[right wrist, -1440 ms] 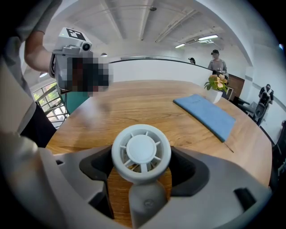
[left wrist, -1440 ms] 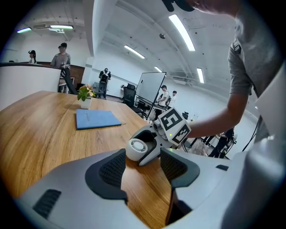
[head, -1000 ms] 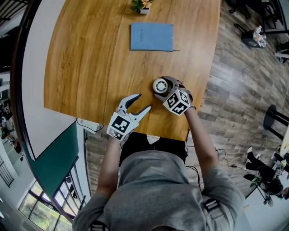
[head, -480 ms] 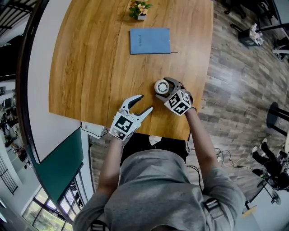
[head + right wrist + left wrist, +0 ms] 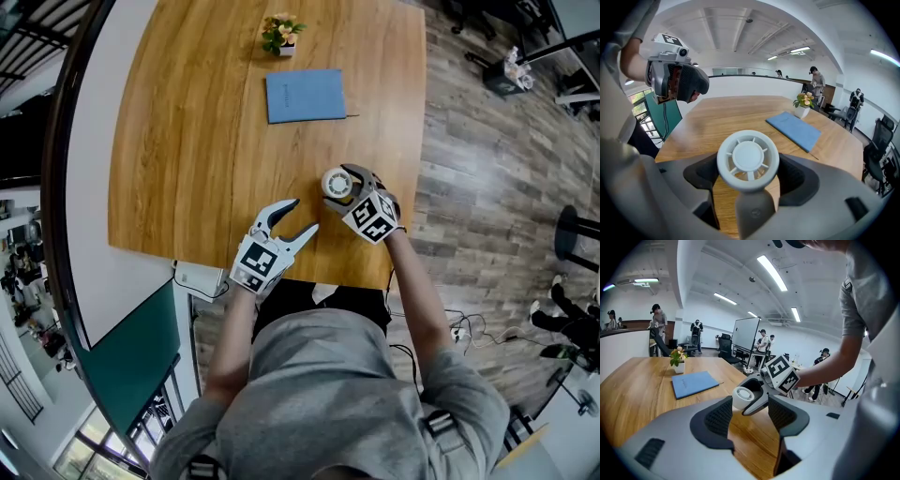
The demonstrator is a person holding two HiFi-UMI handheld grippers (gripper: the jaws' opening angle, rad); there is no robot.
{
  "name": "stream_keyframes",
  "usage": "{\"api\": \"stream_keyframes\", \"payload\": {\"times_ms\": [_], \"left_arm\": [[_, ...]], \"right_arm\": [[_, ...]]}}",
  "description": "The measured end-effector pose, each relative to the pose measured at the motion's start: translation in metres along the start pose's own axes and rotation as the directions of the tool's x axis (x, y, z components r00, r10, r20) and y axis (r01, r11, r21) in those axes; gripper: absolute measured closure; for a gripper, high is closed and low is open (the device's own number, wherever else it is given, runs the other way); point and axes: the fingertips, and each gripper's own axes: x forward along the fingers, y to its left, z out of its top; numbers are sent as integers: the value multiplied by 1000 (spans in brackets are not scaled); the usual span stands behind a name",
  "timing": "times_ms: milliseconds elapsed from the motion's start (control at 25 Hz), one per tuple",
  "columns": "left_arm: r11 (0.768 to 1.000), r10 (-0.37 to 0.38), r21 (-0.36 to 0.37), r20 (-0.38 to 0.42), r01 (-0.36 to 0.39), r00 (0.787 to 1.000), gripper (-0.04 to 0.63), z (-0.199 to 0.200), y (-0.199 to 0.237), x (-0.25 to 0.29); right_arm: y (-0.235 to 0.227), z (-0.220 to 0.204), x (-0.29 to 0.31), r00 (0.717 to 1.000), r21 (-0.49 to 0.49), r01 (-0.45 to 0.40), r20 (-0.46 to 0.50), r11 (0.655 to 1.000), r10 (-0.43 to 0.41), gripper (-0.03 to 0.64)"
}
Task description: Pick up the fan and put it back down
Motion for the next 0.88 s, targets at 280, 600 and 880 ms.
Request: {"api": "stream_keyframes", "payload": {"times_ms": [280,600,880], "left_arm": [[999,-20,36,19,19,1000,345,14,-6,-8],[996,-38,87,12,37,999,345,22,-11,-22],[994,-35,105,22,33,999,345,28,-15,-38]], "right_arm": [[-4,10,-21,998,19,53,20,998,-53,238],[-3,21,-45,992,57,109,52,992,-112,239],[3,34,-63,985,69,151,75,986,-156,239]]}}
